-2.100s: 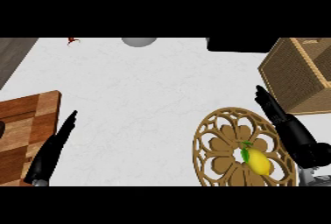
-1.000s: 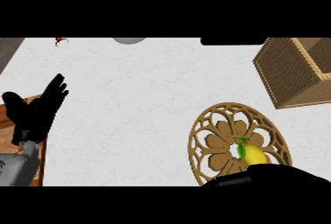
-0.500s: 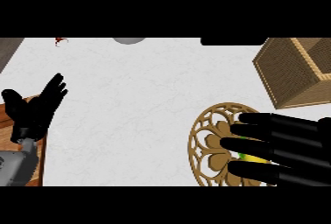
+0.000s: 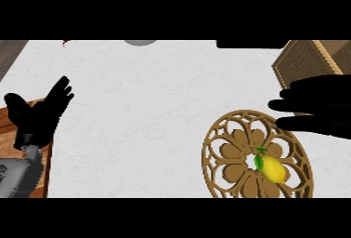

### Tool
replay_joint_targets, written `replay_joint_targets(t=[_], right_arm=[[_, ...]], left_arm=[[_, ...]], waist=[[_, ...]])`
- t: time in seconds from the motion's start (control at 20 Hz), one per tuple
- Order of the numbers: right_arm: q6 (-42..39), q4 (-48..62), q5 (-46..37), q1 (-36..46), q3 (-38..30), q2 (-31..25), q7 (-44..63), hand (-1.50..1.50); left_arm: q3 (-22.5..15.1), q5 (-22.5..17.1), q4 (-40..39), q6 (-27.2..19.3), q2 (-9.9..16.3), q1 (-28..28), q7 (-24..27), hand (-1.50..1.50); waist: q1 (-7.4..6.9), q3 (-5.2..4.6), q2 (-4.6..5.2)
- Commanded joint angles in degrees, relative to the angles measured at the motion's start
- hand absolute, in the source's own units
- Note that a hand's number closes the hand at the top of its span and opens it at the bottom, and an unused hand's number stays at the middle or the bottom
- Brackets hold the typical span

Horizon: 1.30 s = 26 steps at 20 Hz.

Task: Pick the lemon from the placemat and place it in the basket

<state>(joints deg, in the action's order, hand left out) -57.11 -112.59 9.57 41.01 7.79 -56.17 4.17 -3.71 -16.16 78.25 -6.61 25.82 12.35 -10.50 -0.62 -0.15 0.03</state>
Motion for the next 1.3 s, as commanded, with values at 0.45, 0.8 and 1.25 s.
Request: replay_joint_targets(t=[0.45, 0.8, 1.25], right_arm=[[-7.39, 11.75, -1.11, -7.41, -9.34, 1.0, -16.01, -1.5], [-1.33, 8.02, -12.2, -15.6, -5.36, 6.77, -23.44, -1.5], [12.6, 13.1, -26.23, -23.99, 2.17, 11.77, -36.81, -1.5]], left_arm=[[0.73, 1.78, 0.56, 0.21, -2.6, -1.02, -0.04, 0.0], [3.8, 0.52, -1.31, 3.67, -0.2, 0.13, 0.66, 0.0], [3.67, 2.22, -2.06, 3.66, -2.31, -0.09, 2.27, 0.0]], waist=[[0.45, 0.24, 0.1], [0.28, 0.28, 0.2], [0.4, 0.23, 0.21]])
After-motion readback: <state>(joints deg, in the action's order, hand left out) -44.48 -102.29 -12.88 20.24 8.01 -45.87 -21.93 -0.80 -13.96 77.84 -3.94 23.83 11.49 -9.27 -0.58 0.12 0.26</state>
